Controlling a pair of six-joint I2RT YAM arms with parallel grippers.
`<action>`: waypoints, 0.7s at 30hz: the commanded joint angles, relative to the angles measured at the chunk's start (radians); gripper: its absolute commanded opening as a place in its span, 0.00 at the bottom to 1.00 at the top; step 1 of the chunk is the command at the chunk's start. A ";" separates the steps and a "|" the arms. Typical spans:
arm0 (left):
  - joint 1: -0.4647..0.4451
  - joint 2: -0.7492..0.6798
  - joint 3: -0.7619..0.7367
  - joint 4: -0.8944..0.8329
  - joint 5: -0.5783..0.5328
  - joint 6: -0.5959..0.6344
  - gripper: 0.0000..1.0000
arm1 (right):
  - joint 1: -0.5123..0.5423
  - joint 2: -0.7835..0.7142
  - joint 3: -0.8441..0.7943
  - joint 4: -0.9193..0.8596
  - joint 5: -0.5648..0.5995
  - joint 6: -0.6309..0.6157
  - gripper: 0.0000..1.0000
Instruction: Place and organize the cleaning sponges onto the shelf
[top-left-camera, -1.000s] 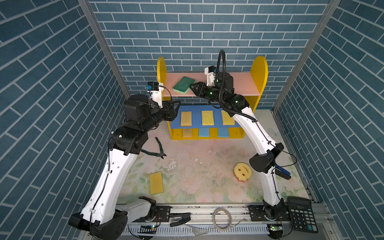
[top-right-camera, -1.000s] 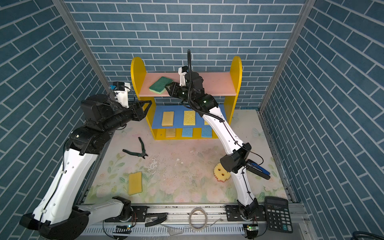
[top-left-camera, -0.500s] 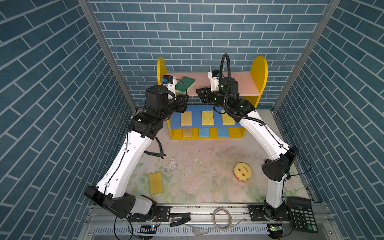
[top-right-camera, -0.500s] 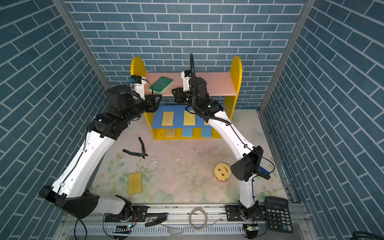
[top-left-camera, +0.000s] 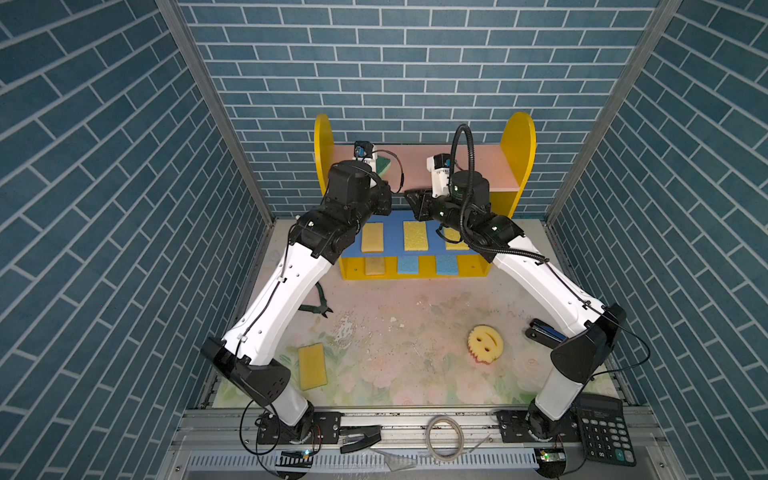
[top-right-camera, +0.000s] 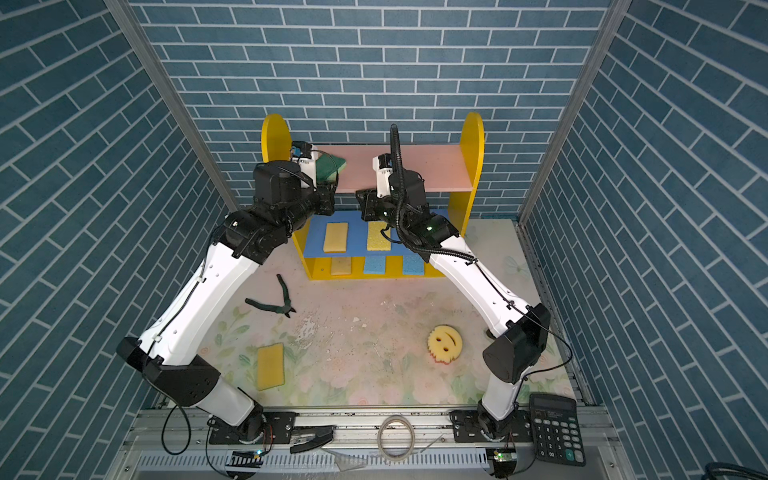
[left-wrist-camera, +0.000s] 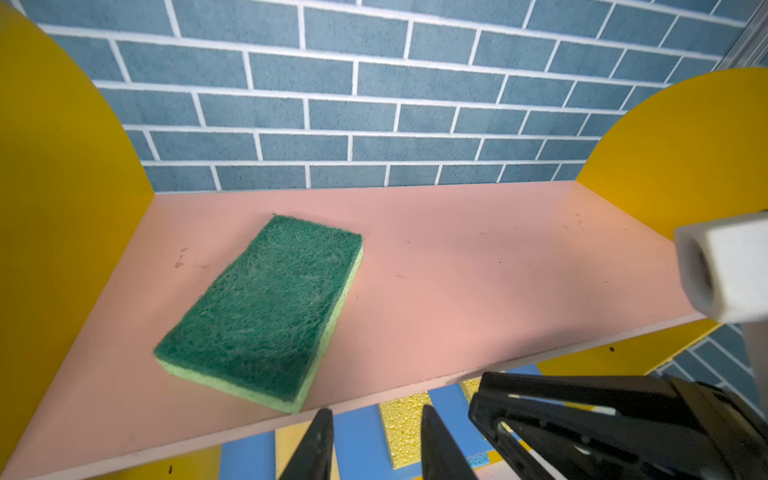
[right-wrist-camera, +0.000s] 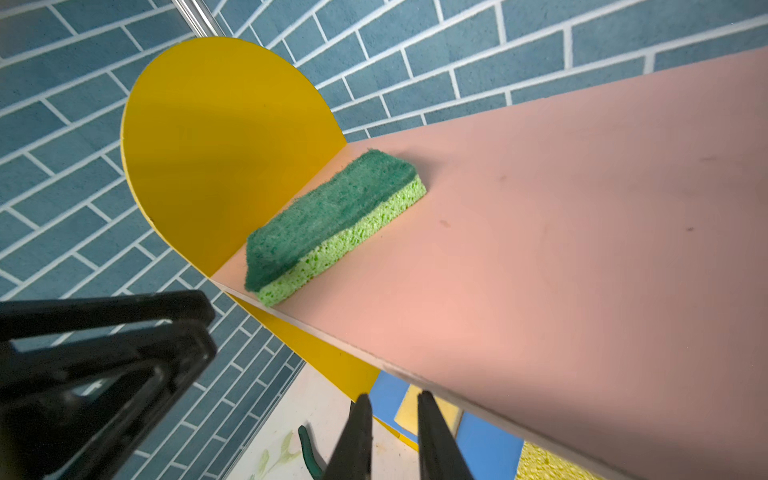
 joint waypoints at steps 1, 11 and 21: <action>-0.020 0.052 0.089 -0.085 -0.110 0.044 0.31 | -0.009 -0.051 -0.036 0.038 0.026 -0.035 0.21; -0.051 0.085 0.229 -0.189 -0.178 -0.012 0.41 | -0.027 -0.070 -0.059 0.045 0.010 -0.016 0.22; -0.043 -0.003 0.199 -0.151 -0.093 -0.104 0.63 | -0.048 -0.063 -0.073 0.041 -0.033 0.031 0.22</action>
